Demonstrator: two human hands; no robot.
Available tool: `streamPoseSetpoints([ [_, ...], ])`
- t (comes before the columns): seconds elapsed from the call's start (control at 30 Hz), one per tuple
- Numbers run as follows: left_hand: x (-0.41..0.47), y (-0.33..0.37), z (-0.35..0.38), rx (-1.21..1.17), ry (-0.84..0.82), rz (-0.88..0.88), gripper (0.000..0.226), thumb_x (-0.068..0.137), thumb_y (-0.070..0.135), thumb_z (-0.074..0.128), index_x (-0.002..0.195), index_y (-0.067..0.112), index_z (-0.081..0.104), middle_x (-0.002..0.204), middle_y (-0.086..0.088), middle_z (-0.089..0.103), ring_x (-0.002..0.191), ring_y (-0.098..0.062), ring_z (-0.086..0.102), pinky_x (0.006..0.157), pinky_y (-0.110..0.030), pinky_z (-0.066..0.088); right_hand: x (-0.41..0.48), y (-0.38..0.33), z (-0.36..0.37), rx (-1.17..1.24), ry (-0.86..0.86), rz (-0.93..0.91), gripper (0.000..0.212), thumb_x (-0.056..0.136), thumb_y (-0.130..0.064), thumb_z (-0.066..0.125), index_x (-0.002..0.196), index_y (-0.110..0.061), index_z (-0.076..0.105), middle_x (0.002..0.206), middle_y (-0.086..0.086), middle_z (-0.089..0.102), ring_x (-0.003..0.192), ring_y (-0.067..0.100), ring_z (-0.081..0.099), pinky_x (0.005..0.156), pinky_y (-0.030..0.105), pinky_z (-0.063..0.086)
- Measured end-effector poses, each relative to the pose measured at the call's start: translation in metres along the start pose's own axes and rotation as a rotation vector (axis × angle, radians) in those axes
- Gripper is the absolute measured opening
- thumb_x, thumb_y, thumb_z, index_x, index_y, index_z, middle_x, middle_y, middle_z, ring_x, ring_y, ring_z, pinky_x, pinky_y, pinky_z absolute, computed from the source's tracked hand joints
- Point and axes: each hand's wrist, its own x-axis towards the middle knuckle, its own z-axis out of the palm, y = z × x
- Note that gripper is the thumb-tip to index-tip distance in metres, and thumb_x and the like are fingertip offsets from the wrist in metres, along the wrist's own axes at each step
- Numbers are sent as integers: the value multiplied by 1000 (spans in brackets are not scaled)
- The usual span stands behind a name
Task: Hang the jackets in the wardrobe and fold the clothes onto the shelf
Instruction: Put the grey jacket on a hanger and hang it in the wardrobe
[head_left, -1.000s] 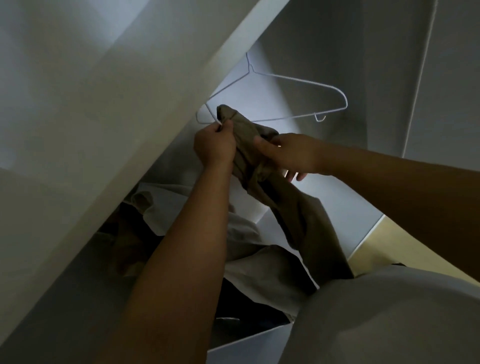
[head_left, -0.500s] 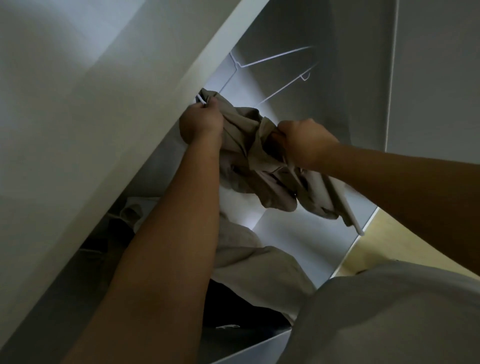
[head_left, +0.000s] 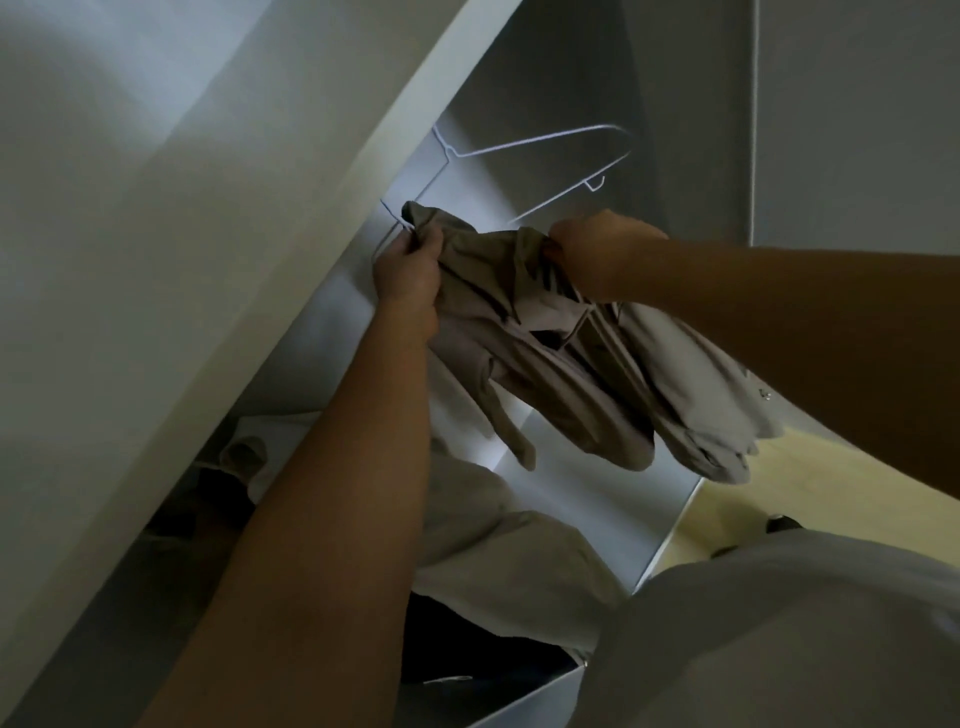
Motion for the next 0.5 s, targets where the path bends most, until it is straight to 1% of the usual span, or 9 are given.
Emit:
streamPoseSetpoints([
  [0.13,-11,-25,2,-39,37,69,65,78,9,82,138,14,56,134,-7,62,120,-23,60,104,-40,50,0,13,3,43,-19,85,43,99,-41,50,130,-12,52,120,13,57,109,38,58,82,39,50],
  [0.2,-17,-45,4,7,113,24,74,73,9,86,139,12,53,135,-7,61,120,-22,58,103,-29,47,0,19,9,127,35,209,44,100,-37,53,136,-12,45,120,14,57,109,38,59,86,42,51],
  [0.27,-22,-65,6,179,185,-57,58,74,16,85,127,8,61,122,-8,66,114,-26,61,88,-23,47,0,23,17,158,50,297,49,101,-33,51,143,-13,35,130,19,51,116,40,55,94,47,48],
  [0.33,-22,-83,8,340,146,-130,19,80,18,80,91,11,66,95,-4,68,102,-28,65,74,-23,48,-1,23,25,188,97,363,50,100,-33,51,141,-13,32,133,20,44,121,41,50,95,50,45],
  [0.37,-22,-90,9,368,121,-145,17,82,18,78,78,15,61,90,-4,68,97,-28,66,73,-26,51,-2,23,28,200,149,403,49,100,-34,51,139,-12,32,133,19,42,122,40,48,95,50,44],
  [0.4,-19,-95,10,365,107,-152,21,83,17,77,73,17,58,92,-7,70,94,-28,67,79,-32,56,-3,22,32,200,223,437,48,100,-35,51,137,-12,32,133,18,41,122,38,47,96,49,43],
  [0.43,-17,-98,10,355,103,-168,17,83,16,76,77,15,61,97,-10,71,94,-29,67,85,-39,58,-4,23,36,189,297,453,46,99,-35,50,135,-11,34,132,17,41,121,37,46,95,47,43],
  [0.47,-14,-100,9,362,111,-165,12,83,16,75,84,11,64,101,-12,71,96,-31,68,88,-42,57,-6,23,40,188,329,444,46,98,-34,51,134,-10,35,132,17,41,121,37,46,95,46,43],
  [0.5,-12,-100,8,369,123,-168,16,83,17,74,94,7,68,103,-15,71,98,-33,68,88,-40,56,-6,24,44,205,291,409,47,96,-32,53,133,-9,36,133,18,42,121,38,47,96,46,43],
])
